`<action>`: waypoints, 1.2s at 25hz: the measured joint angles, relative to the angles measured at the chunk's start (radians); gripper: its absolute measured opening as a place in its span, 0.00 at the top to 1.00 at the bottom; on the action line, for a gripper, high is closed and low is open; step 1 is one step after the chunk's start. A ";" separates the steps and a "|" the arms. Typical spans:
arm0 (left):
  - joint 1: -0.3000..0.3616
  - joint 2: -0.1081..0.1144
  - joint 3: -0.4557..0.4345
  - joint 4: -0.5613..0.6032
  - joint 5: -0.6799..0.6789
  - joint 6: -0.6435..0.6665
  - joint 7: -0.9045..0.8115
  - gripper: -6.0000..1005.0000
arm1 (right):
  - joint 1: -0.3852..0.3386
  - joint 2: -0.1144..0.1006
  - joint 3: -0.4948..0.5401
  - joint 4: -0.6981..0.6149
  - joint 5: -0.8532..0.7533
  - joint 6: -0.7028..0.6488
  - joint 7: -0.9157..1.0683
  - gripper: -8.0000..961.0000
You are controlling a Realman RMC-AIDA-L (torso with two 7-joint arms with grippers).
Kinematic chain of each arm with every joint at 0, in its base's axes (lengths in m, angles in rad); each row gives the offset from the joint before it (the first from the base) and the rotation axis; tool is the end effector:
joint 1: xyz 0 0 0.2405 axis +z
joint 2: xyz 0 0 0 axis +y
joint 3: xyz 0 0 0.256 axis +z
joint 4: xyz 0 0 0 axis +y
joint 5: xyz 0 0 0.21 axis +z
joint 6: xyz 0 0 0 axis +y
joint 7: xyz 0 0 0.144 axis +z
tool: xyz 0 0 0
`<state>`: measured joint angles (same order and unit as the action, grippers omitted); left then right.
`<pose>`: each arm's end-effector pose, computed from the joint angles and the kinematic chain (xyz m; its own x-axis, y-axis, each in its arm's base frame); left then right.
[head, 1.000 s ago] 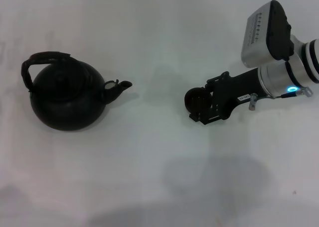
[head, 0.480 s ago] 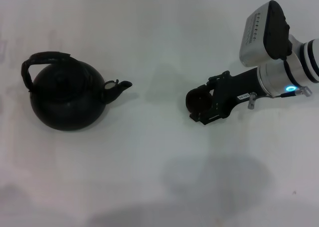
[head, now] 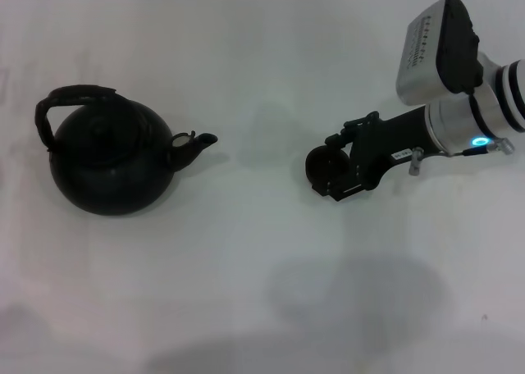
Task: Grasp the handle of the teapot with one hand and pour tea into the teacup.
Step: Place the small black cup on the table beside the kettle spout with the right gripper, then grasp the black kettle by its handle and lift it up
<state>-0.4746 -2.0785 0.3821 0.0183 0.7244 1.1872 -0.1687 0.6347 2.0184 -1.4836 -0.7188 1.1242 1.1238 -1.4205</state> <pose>-0.3751 0.3289 0.0448 0.6999 -0.0803 0.7098 0.7094 0.1938 -0.6776 0.2379 0.3574 -0.0694 0.9506 -0.3062 0.0516 -0.2931 -0.9396 -0.1770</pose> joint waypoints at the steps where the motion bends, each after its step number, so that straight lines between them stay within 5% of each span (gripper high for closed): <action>1: 0.001 0.000 0.000 0.000 0.000 0.000 0.000 0.19 | 0.000 -0.001 0.001 -0.001 0.000 0.001 0.001 0.10; 21: 0.024 0.001 0.000 0.001 -0.001 0.000 0.006 0.19 | -0.027 -0.026 0.153 -0.049 -0.010 0.115 -0.005 0.10; 30: 0.047 0.002 0.005 0.002 0.021 0.032 0.006 0.19 | -0.113 -0.037 0.299 -0.199 -0.011 0.207 -0.007 0.10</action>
<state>-0.4278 -2.0767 0.3869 0.0200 0.7452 1.2194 -0.1629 0.5214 1.9812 -1.1847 -0.9176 1.1133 1.3308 -1.4274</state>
